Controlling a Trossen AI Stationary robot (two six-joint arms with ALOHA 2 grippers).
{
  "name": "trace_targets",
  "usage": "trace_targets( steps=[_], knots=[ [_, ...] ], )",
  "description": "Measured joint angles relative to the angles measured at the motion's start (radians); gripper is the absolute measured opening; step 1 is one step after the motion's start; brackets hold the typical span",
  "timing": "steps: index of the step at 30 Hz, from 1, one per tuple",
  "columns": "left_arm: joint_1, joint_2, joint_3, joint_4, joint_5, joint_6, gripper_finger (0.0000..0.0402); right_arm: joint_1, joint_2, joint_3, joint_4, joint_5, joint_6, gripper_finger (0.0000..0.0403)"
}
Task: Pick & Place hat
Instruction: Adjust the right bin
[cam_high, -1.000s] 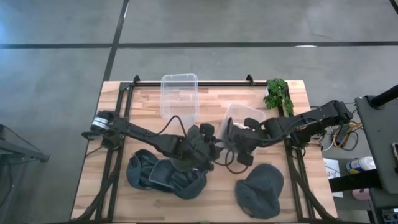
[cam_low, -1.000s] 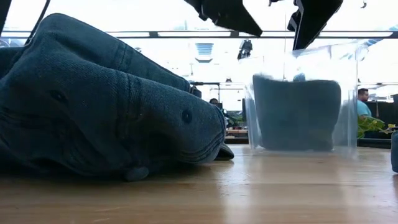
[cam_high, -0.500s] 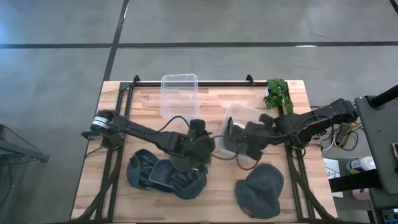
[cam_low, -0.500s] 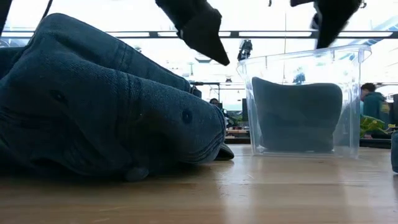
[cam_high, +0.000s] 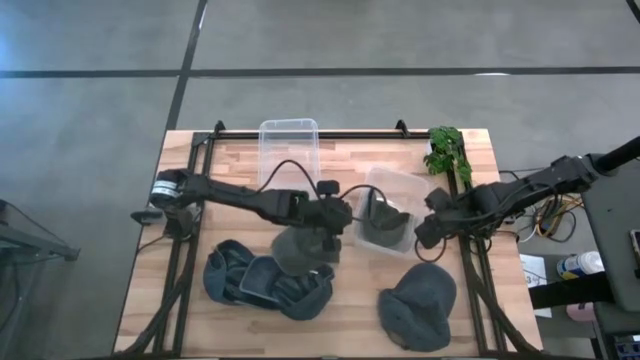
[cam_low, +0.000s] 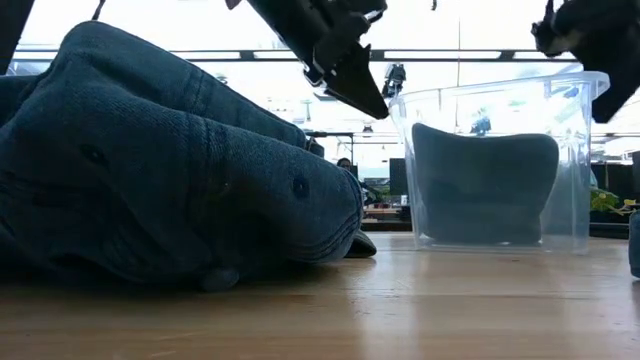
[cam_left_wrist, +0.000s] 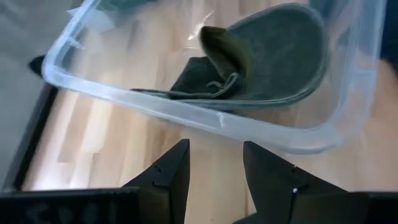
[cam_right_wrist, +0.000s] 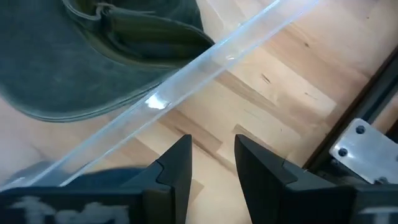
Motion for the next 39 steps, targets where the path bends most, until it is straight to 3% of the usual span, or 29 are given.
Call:
trace_targets(
  steps=[8, 14, 23, 27, 35, 39],
  knots=[
    [0.003, 0.000, -0.030, 0.071, 0.029, 0.002, 0.0142, -0.058, -0.004, -0.062, 0.068, 0.016, -0.156, 0.0116],
    [0.003, 0.000, -0.042, 0.069, 0.023, -0.004, 0.0142, -0.196, 0.000, -0.060, 0.130, 0.050, -0.330, 0.0116],
    [0.045, -0.002, -0.043, 0.070, -0.111, -0.007, 0.0142, -0.377, -0.012, -0.060, 0.162, 0.078, -0.514, 0.0116],
    [0.038, -0.026, -0.040, 0.033, -0.178, -0.011, 0.0142, -0.376, -0.055, -0.049, 0.143, 0.074, -0.542, 0.0116],
    [-0.034, -0.115, -0.043, -0.037, -0.212, -0.109, 0.0142, -0.336, -0.126, 0.031, 0.114, 0.062, -0.697, 0.0116],
    [-0.076, -0.139, -0.044, -0.065, -0.213, -0.186, 0.0142, -0.311, -0.110, 0.065, 0.178, -0.081, -0.842, 0.0116]
  ],
)
